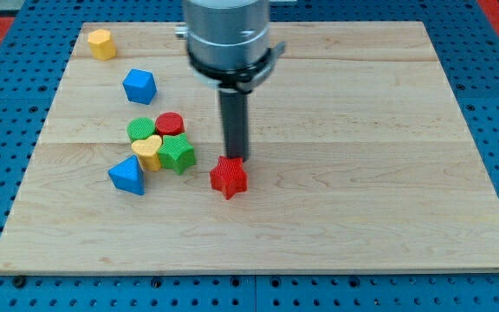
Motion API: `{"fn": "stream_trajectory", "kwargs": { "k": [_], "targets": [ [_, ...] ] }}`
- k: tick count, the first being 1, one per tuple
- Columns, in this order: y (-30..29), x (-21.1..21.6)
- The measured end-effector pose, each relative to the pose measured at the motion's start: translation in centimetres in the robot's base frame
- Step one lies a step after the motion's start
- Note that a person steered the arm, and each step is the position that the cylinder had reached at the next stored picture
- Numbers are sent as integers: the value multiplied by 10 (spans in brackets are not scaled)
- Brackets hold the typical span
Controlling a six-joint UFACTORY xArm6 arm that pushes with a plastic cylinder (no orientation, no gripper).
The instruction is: Push the red star into the green star
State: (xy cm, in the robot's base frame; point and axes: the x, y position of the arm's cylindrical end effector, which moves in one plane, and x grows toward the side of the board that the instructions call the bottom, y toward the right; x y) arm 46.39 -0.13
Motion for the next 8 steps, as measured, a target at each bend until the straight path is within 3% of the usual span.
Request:
{"fn": "stream_trajectory", "kwargs": {
  "k": [1, 5, 6, 8],
  "targets": [
    [38, 19],
    [-65, 78],
    [-105, 68],
    [-92, 97]
  ]
}}
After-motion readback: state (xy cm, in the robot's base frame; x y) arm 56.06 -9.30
